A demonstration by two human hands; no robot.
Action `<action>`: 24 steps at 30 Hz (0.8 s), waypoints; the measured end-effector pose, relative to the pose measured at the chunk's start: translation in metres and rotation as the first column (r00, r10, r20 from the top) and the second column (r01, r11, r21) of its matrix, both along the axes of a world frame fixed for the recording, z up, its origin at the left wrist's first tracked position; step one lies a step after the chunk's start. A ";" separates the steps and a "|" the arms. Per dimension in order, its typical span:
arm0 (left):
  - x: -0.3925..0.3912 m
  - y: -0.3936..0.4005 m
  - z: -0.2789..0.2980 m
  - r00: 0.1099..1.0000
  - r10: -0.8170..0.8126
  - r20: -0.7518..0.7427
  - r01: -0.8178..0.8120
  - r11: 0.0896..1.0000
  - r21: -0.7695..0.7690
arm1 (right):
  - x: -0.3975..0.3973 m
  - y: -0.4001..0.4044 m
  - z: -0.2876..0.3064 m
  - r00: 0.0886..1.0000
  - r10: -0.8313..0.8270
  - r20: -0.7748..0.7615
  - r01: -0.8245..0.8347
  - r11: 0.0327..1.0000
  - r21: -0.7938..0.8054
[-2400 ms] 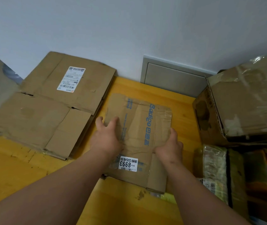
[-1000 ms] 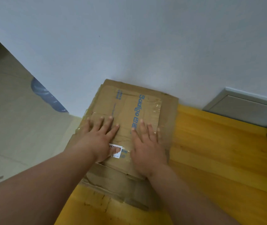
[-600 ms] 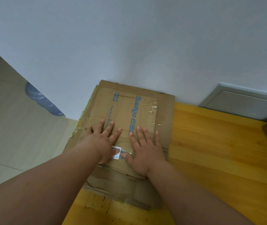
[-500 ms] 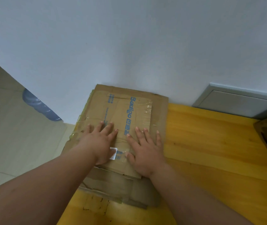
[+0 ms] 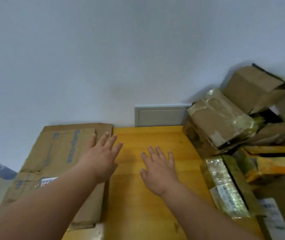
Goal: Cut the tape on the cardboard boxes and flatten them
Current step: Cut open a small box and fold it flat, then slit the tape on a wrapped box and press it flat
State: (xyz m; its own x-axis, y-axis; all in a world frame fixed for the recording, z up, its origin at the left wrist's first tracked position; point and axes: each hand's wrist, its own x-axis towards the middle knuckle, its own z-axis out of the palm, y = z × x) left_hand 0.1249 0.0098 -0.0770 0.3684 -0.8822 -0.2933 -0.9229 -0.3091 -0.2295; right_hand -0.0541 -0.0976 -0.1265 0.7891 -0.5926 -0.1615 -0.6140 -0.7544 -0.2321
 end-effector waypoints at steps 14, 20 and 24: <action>-0.199 -0.173 0.061 0.974 -0.226 0.028 0.225 0.941 -0.252 | -0.219 -0.147 0.099 0.870 -0.373 0.324 0.449 0.870 -0.205; -0.223 -0.233 0.096 0.943 -0.320 0.092 0.332 0.876 -0.351 | -0.256 -0.190 0.124 0.635 -0.575 0.517 0.709 0.698 -0.095; -0.254 -0.272 0.110 0.904 -0.410 0.122 0.422 0.808 -0.412 | -0.275 -0.216 0.137 0.519 -0.664 0.538 0.800 0.599 -0.032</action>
